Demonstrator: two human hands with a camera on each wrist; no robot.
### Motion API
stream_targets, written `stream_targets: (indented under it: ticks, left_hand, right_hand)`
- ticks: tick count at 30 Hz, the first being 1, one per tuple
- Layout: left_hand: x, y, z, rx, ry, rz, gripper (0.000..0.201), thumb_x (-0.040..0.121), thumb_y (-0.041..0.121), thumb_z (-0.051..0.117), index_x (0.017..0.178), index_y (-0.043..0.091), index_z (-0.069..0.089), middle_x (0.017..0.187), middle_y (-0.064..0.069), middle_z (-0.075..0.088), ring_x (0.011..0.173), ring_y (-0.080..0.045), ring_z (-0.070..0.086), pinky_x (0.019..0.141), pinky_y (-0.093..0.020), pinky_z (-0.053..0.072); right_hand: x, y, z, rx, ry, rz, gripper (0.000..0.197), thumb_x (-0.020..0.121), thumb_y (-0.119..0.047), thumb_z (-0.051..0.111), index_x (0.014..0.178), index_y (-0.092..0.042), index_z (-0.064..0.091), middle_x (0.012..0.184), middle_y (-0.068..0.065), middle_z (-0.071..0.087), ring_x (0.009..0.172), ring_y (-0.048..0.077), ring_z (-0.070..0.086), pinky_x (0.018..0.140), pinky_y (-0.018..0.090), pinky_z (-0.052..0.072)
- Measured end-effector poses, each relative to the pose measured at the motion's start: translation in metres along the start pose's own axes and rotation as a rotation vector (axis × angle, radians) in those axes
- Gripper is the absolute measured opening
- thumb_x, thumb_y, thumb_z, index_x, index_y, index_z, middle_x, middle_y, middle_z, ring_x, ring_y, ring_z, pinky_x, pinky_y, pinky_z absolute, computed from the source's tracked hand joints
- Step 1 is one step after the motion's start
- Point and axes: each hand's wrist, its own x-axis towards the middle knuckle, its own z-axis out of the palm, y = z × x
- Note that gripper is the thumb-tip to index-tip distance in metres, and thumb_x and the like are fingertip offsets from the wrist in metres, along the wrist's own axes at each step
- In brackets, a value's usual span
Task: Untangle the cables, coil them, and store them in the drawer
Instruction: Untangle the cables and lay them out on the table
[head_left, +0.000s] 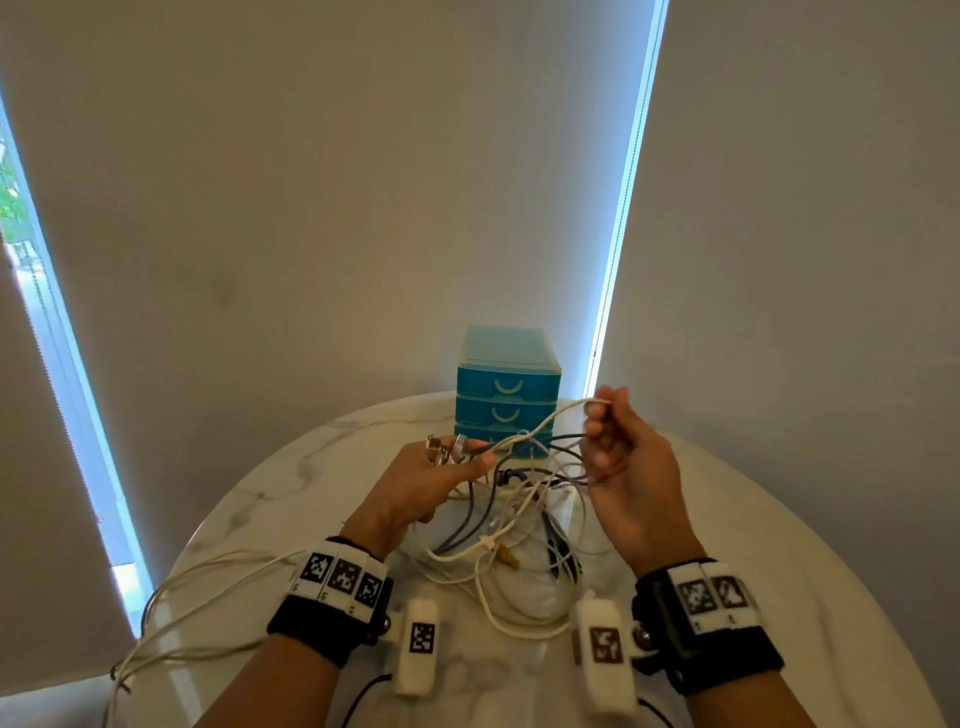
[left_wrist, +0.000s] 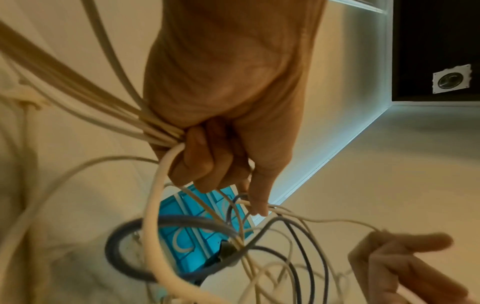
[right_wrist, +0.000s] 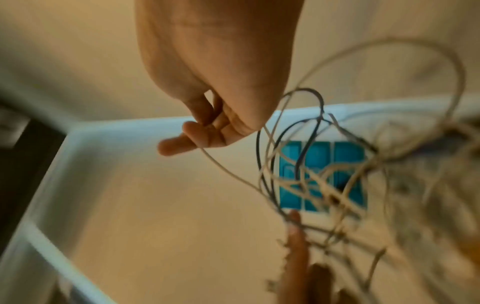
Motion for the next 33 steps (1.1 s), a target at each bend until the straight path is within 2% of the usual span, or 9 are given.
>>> stream_targets:
  ticks: [3,6,10,14,17,24,28,30,33]
  left_hand:
    - [0.002,-0.003,-0.003,-0.012,0.081,0.02,0.011,0.094,0.035,0.082,0.104,0.031,0.084,0.062,0.02,0.068,0.049,0.0,0.051,0.042,-0.018,0.033]
    - [0.0,0.001,-0.004,-0.004,0.087,0.142,0.027,0.097,0.018,0.078,0.123,0.026,0.079,0.093,0.022,0.072,0.074,0.007,0.067,0.047,-0.006,0.04]
    - [-0.007,0.013,-0.001,0.005,-0.095,0.303,0.04,0.097,0.023,0.08,0.131,0.042,0.073,0.097,0.032,0.074,0.084,0.016,0.067,0.071,-0.003,0.05]
    - [-0.01,0.015,0.01,0.067,-0.103,0.366,0.027,0.092,0.04,0.084,0.119,0.036,0.081,0.119,0.02,0.079,0.113,0.0,0.073,0.102,-0.027,0.057]
    - [-0.01,0.017,0.008,0.033,-0.046,0.383,0.018,0.091,0.038,0.084,0.107,0.028,0.084,0.109,0.013,0.082,0.106,-0.005,0.076,0.101,-0.038,0.06]
    - [-0.01,0.017,0.009,0.101,-0.01,0.457,0.014,0.093,0.038,0.082,0.102,0.028,0.083,0.1,0.015,0.081,0.099,-0.003,0.075,0.091,-0.03,0.059]
    - [-0.008,0.016,0.001,-0.293,0.155,0.34,0.023,0.093,0.031,0.082,0.107,0.013,0.083,0.06,0.016,0.062,0.052,-0.002,0.053,0.052,-0.014,0.041]
    - [-0.002,0.011,-0.005,-0.427,0.171,0.255,0.033,0.087,0.042,0.084,0.11,0.019,0.084,0.059,0.011,0.042,0.051,-0.012,0.031,0.048,-0.025,0.026]
    - [-0.003,0.012,-0.007,-0.438,0.098,0.252,0.034,0.088,0.043,0.084,0.113,0.02,0.084,0.065,0.002,0.033,0.056,-0.016,0.023,0.052,-0.032,0.019]
  right_hand:
    - [0.003,-0.005,-0.008,0.441,-0.011,0.103,0.025,0.115,-0.012,0.04,0.103,-0.011,0.062,0.084,-0.001,0.056,0.063,0.003,0.059,0.048,0.016,0.043]
    - [0.005,-0.004,-0.012,0.467,-0.002,0.111,0.026,0.114,-0.008,0.038,0.104,-0.011,0.062,0.086,-0.001,0.054,0.064,0.004,0.059,0.051,0.017,0.044]
    - [0.005,-0.005,-0.012,0.497,-0.046,0.124,0.025,0.114,-0.008,0.039,0.106,-0.012,0.062,0.089,-0.002,0.054,0.066,0.004,0.059,0.055,0.018,0.044]
    - [-0.008,0.001,0.003,0.306,-0.169,0.171,0.027,0.113,-0.02,0.042,0.099,-0.015,0.064,0.079,-0.004,0.057,0.061,0.005,0.057,0.054,0.02,0.044]
    - [-0.011,0.006,0.011,0.252,-0.216,0.187,0.034,0.114,-0.025,0.041,0.095,-0.016,0.068,0.076,-0.005,0.056,0.065,0.008,0.056,0.057,0.022,0.044]
    - [0.001,0.014,-0.002,0.256,-0.171,0.14,0.028,0.113,-0.034,0.048,0.107,-0.019,0.07,0.092,-0.003,0.067,0.084,0.011,0.067,0.076,0.027,0.048]
    - [0.009,0.033,-0.016,-0.235,-0.01,0.251,0.044,0.108,-0.051,0.053,0.116,-0.01,0.069,0.107,0.014,0.076,0.1,0.026,0.075,0.094,0.039,0.055]
    - [0.01,0.043,-0.019,-0.55,-0.007,0.239,0.035,0.108,-0.041,0.058,0.112,-0.009,0.07,0.108,0.015,0.079,0.103,0.028,0.076,0.092,0.035,0.056]
    - [0.004,0.047,-0.016,-0.866,-0.145,0.087,0.024,0.101,-0.029,0.073,0.122,-0.019,0.07,0.107,0.005,0.08,0.108,0.022,0.075,0.089,0.028,0.058]
